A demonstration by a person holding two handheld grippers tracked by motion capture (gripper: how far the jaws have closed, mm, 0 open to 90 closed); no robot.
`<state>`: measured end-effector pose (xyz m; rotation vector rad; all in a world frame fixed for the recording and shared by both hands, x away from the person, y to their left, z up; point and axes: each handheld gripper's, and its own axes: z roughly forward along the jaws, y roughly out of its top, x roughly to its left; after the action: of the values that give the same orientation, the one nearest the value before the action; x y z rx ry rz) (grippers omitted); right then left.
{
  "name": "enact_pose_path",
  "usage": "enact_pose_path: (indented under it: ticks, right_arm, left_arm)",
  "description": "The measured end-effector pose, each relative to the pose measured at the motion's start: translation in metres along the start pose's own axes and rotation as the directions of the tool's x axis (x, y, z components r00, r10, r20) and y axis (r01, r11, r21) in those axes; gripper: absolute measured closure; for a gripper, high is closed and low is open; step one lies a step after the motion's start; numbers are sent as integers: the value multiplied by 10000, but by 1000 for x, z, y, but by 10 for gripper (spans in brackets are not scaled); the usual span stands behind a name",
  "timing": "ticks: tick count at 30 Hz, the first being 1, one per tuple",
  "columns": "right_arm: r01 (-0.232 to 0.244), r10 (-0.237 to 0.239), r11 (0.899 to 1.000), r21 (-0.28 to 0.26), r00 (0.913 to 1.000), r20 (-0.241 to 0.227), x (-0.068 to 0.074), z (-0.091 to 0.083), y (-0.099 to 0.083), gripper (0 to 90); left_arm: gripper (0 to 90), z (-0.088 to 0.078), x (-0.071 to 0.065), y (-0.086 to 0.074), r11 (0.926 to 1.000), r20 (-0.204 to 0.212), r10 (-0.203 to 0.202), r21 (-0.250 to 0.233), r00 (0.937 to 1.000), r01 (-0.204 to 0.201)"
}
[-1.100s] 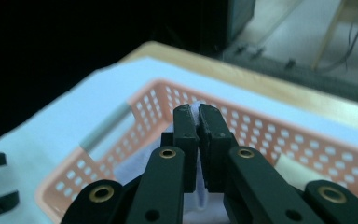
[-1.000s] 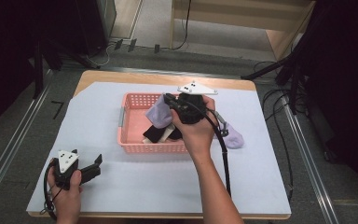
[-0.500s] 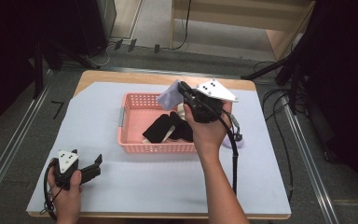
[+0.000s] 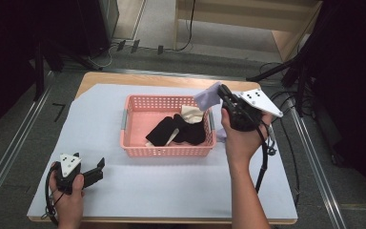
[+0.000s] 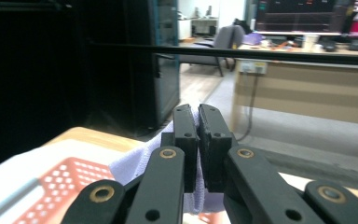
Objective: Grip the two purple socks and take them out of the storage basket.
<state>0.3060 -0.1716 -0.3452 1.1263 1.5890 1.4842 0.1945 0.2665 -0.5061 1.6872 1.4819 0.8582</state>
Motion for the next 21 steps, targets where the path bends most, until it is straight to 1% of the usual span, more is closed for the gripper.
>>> enact_pose_path:
  ticks: [1, 4, 5, 6, 7, 8, 10, 12, 13, 14, 15, 16, 17, 19, 20, 21]
  right_arm:
    - [0, 0, 10000, 0, 10000, 0, 0, 0, 0, 872]
    - [-143, 140, 9999, 80, 9993, 335, -17, -8, -8, 872]
    - [-217, 211, 9997, 129, 9988, 450, -20, -9, -11, 872]
    - [-381, 365, 9990, 242, 9973, 640, -31, -13, -19, 872]
    - [-463, 437, 9984, 335, 9963, 744, -35, -14, -24, 872]
    - [-463, 437, 9984, 335, 9963, 744, -35, -14, -24, 872]
    - [-565, 515, 9972, 481, 9938, 989, -45, -16, -33, 872]
    - [-782, 704, 9950, 625, 9905, 1184, -53, -17, -43, 872]
    - [-929, 806, 9919, 865, 9875, 1356, -60, -16, -53, 872]
    - [-999, 848, 9897, 1024, 9862, 1421, -64, -15, -60, 872]
    - [-999, 848, 9897, 1024, 9862, 1421, -64, -15, -60, 872]
    - [-1131, 897, 9837, 1399, 9825, 1634, -72, -13, -73, 868]
    - [-1131, 897, 9837, 1399, 9825, 1634, -72, -13, -73, 868]
    - [-1469, 1151, 9728, 1791, 9775, 1767, -79, -13, -89, 840]
    - [-1909, 1536, 9608, 2013, 9703, 1871, -84, -16, -102, 759]
    - [-2097, 1729, 9584, 1939, 9664, 1904, -85, -20, -107, 700]
  left_arm:
    - [143, 0, 0, 0, 10000, 0, 0, 0, 10000, 0]
    - [142, 0, 0, 0, 10000, 28, 33, 8, 10000, -33]
    - [142, 0, 0, 0, 10000, 26, 41, -4, 10000, -41]
    - [142, -1, 0, 0, 10000, -33, 37, -27, 10000, -37]
    - [142, -1, 0, 0, 10000, -41, 22, -36, 10000, -22]
    - [142, -1, 0, 0, 10000, -41, 22, -36, 10000, -22]
    - [142, -1, 0, 0, 10000, -51, 28, -64, 10000, -29]
    - [142, -1, -1, 0, 10000, -67, 18, -77, 10000, -18]
    - [142, -1, -1, 0, 10000, -78, 60, -37, 10000, -60]
    - [142, -1, -1, 0, 10000, -103, 48, -50, 9999, -49]
    - [142, -1, -1, 0, 10000, -103, 48, -50, 9999, -49]
    - [142, -1, -1, 0, 10000, -107, 57, -65, 9999, -58]
    - [142, -1, -1, 0, 10000, -107, 57, -65, 9999, -58]
    - [142, -1, -1, -1, 10000, -108, 39, -76, 9999, -40]
    - [142, -1, -1, -1, 10000, -116, 34, -82, 9999, -35]
    - [140, -1, -1, -1, 10000, -143, 20, -90, 9999, -21]
